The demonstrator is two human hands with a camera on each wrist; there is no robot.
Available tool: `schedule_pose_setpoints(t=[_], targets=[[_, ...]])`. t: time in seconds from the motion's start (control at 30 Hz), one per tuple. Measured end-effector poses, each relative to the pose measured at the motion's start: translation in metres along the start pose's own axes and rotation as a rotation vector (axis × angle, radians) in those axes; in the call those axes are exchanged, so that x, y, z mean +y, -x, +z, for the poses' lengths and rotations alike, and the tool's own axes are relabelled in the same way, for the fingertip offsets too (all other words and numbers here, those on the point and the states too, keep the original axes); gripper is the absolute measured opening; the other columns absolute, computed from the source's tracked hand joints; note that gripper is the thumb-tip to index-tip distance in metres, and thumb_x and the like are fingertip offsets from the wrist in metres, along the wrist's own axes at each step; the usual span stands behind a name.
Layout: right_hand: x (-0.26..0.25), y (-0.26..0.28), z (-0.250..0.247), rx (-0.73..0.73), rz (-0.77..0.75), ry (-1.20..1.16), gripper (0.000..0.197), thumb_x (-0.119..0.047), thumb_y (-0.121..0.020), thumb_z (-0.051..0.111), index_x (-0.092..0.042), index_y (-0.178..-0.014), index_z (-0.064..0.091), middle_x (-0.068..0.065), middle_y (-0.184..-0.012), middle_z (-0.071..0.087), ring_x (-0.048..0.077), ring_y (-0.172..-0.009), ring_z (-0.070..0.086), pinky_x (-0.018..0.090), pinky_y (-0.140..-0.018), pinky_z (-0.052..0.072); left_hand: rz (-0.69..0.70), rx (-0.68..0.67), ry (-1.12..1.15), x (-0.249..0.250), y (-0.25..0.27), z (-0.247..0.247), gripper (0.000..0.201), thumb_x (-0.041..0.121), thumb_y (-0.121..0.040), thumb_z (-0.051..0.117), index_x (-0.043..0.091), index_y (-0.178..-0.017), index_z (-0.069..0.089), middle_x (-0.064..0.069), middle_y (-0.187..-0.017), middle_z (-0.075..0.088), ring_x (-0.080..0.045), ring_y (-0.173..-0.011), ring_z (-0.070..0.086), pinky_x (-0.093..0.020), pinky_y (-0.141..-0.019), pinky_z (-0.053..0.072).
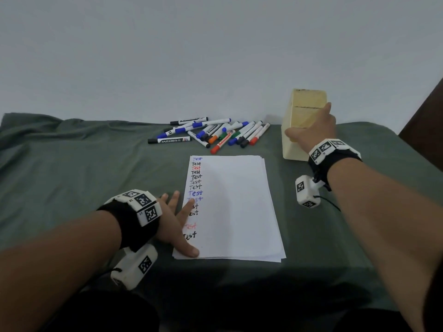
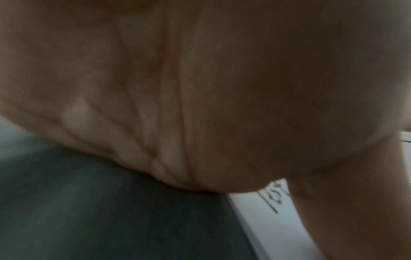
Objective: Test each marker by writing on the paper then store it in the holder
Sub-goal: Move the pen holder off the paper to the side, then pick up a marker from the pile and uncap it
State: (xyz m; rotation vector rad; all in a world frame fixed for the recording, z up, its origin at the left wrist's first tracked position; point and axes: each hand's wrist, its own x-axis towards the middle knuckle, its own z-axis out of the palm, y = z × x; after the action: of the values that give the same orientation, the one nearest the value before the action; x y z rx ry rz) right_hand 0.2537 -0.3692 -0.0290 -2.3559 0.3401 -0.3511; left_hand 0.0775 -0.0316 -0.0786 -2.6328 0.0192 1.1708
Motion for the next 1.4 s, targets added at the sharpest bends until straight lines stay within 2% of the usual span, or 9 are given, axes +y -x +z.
schedule_pose_setpoints(t=[0.33,0.5,0.6,0.73,1.0,1.07,1.17,1.27,1.4], targets=[[0.011,0.005,0.019,-0.121,0.007,0.200,0.128,-0.060,-0.073,0.074,-0.020,-0.160,-0.011,0.009,-0.167,0.008,0.033,-0.152,0.015,0.051,-0.120,0.023,0.004,-0.007,-0.006,0.001,0.001,-0.001,0.145,0.107,-0.033,0.038,0.042,-0.138,-0.039,-0.006,-0.154,-0.040,-0.034,-0.146,-0.026,-0.059,-0.114,-0.011],[0.004,0.033,0.031,0.007,-0.414,0.400,0.115,-0.068,-0.084,0.060,-0.018,-0.159,-0.012,0.003,-0.169,-0.010,0.024,-0.155,-0.010,0.053,-0.123,0.001,0.009,-0.001,-0.003,0.002,0.002,-0.001,0.144,0.106,-0.036,0.039,0.041,-0.139,-0.038,-0.006,-0.154,-0.040,-0.035,-0.146,-0.026,-0.059,-0.114,-0.010],[-0.004,0.055,0.040,-0.287,-0.615,0.330,0.103,-0.060,-0.092,0.058,-0.017,-0.161,-0.005,0.001,-0.170,-0.006,0.019,-0.156,-0.004,0.042,-0.127,0.007,0.016,0.003,-0.003,0.001,0.002,0.001,0.145,0.107,-0.033,0.038,0.042,-0.138,-0.039,-0.005,-0.153,-0.041,-0.034,-0.145,-0.027,-0.059,-0.114,-0.010],[-0.004,0.079,0.054,-0.745,-0.556,0.586,0.102,-0.070,-0.093,0.046,-0.015,-0.161,-0.006,0.002,-0.169,-0.013,0.021,-0.155,-0.010,0.046,-0.126,0.006,0.022,0.011,0.004,0.000,-0.002,0.005,0.146,0.108,-0.030,0.036,0.044,-0.136,-0.041,-0.004,-0.153,-0.042,-0.034,-0.145,-0.027,-0.060,-0.113,-0.010],[0.009,0.086,0.071,-0.841,-0.507,0.760,0.104,-0.076,-0.093,0.035,-0.011,-0.160,-0.010,0.005,-0.168,-0.017,0.025,-0.156,-0.008,0.045,-0.124,0.006,0.048,-0.010,0.036,-0.005,-0.002,-0.018,0.150,0.106,-0.024,0.046,0.049,-0.146,-0.021,0.000,-0.162,-0.020,-0.031,-0.151,-0.005,-0.052,-0.119,-0.002],[0.010,0.087,0.072,-0.839,-0.517,0.775,0.105,-0.077,-0.092,0.035,-0.010,-0.159,-0.011,0.006,-0.168,-0.018,0.026,-0.156,-0.009,0.046,-0.124,0.005,0.092,0.027,0.089,-0.008,-0.004,-0.043,0.135,0.100,-0.039,0.053,0.039,-0.153,0.014,-0.001,-0.162,0.018,-0.028,-0.145,0.028,-0.048,-0.120,0.020],[0.010,0.088,0.072,-0.844,-0.525,0.772,0.106,-0.076,-0.092,0.036,-0.010,-0.159,-0.013,0.006,-0.167,-0.021,0.025,-0.155,-0.011,0.046,-0.124,0.004,0.130,0.186,0.056,-0.011,-0.016,-0.083,0.083,0.085,-0.074,0.048,0.019,-0.123,0.061,0.000,-0.119,0.066,-0.018,-0.105,0.063,-0.038,-0.093,0.049],[0.011,0.090,0.072,-0.846,-0.533,0.771,0.107,-0.077,-0.092,0.037,-0.010,-0.159,-0.013,0.005,-0.167,-0.022,0.024,-0.155,-0.012,0.046,-0.125,0.003,0.074,0.541,0.039,-0.012,-0.036,-0.116,0.054,0.066,-0.091,0.046,0.016,-0.101,0.064,0.003,-0.097,0.067,-0.013,-0.083,0.061,-0.026,-0.064,0.042],[0.010,0.089,0.072,-0.859,-0.523,0.764,0.110,-0.078,-0.090,0.039,-0.013,-0.159,-0.015,0.003,-0.167,-0.023,0.022,-0.155,-0.014,0.045,-0.125,0.001,0.140,0.739,0.159,-0.007,-0.070,-0.144,0.031,0.049,-0.094,0.048,0.020,-0.094,0.058,-0.001,-0.089,0.064,-0.018,-0.080,0.061,-0.029,-0.062,0.046]])
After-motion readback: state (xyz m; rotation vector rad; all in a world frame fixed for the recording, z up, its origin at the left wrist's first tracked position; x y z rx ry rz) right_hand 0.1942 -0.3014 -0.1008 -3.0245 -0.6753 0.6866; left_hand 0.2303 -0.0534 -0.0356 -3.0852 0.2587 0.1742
